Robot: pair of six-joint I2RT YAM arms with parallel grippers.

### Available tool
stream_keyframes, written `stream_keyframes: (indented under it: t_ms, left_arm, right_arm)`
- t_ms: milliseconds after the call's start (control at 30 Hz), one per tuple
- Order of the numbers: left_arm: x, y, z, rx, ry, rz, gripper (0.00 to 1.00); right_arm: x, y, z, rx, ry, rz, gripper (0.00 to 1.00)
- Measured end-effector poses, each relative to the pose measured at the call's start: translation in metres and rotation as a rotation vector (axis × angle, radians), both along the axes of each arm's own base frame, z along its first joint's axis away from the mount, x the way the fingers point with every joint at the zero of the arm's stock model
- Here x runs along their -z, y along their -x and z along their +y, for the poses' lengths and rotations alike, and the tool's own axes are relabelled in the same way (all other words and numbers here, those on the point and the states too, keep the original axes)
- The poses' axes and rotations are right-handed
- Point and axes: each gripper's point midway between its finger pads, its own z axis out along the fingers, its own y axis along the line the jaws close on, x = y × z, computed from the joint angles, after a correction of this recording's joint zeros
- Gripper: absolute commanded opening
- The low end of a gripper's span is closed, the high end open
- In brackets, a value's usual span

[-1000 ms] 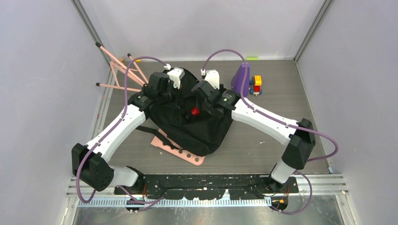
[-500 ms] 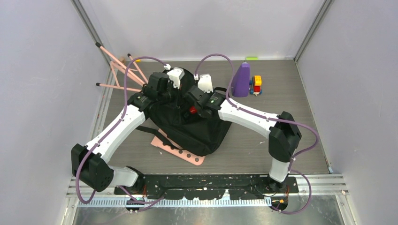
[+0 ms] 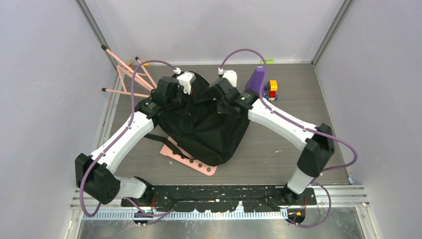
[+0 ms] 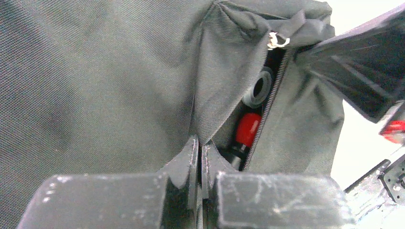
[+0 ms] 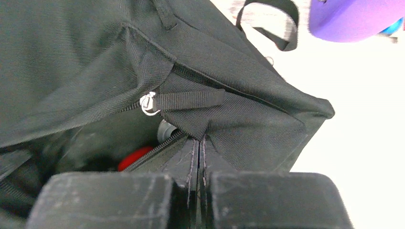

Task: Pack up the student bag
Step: Place the stationery in the student bag, then zip the student bag at the center of the board.

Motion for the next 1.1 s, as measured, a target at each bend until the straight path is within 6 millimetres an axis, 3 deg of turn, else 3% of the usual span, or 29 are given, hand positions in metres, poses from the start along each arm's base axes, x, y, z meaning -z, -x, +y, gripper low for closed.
stream_keyframes:
  t_ms: [133,200,233,300,367,433,533,767,933,1100]
  left_arm:
    - [0.0,0.0,-0.001,0.003,0.002,0.0,0.0]
    - [0.0,0.002,-0.003,0.017,0.008,0.003,0.0]
    - [-0.001,0.003,-0.005,0.029,0.012,0.004,0.05]
    - [-0.001,0.006,-0.008,0.055,0.019,0.007,0.24]
    - [0.0,0.009,-0.011,0.085,0.022,0.006,0.42]
    - [-0.003,0.012,-0.013,0.111,0.031,0.002,0.56]
    - [-0.013,0.017,-0.015,0.134,0.052,-0.025,0.64]
    - [-0.06,0.04,-0.035,0.223,0.143,-0.162,0.67]
    - [-0.059,0.056,-0.065,0.27,0.164,-0.145,0.72]
    - [-0.049,0.023,-0.075,0.148,0.111,-0.075,0.68]
  right_arm:
    - [-0.017,0.01,-0.008,-0.028,-0.165,0.035,0.01]
    - [-0.018,0.016,-0.011,-0.044,-0.23,0.058,0.14]
    - [-0.017,0.018,-0.011,-0.052,-0.254,0.072,0.31]
    - [-0.014,0.021,-0.01,-0.063,-0.281,0.099,0.51]
    - [-0.016,0.02,-0.008,-0.079,-0.305,0.106,0.62]
    - [-0.02,0.019,-0.007,-0.092,-0.321,0.101,0.66]
    - [-0.028,0.015,-0.013,-0.101,-0.337,0.085,0.7]
    - [-0.056,-0.007,-0.049,-0.125,-0.374,0.013,0.76]
    - [-0.054,-0.02,-0.057,-0.245,-0.415,0.019,0.76]
    - [-0.028,-0.017,-0.044,-0.425,-0.436,0.084,0.73]
